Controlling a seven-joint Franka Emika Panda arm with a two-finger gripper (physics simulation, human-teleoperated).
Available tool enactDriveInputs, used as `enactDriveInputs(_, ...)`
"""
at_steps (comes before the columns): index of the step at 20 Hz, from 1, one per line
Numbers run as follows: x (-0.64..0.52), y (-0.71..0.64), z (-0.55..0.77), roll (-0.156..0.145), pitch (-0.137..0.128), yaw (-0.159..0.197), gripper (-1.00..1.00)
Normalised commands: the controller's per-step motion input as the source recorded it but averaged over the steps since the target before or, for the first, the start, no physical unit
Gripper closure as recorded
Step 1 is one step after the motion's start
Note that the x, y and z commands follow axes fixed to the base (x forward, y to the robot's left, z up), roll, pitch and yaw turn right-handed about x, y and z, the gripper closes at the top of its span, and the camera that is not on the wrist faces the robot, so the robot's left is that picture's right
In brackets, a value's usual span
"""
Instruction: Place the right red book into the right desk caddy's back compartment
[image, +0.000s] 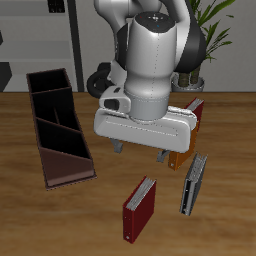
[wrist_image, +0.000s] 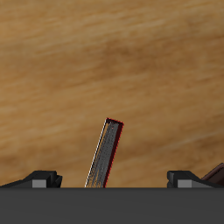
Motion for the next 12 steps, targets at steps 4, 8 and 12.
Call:
enactDriveInputs(4,0.05,0.00,-0.23,-0.009,0.018,-0.009,-1.00)
enactDriveInputs(8,0.04,0.02,-0.15,0.006,0.023,-0.017,-1.00)
enactDriveInputs(12,0.02,0.03,-0.14,0.007,0.013,-0.010,-1.00)
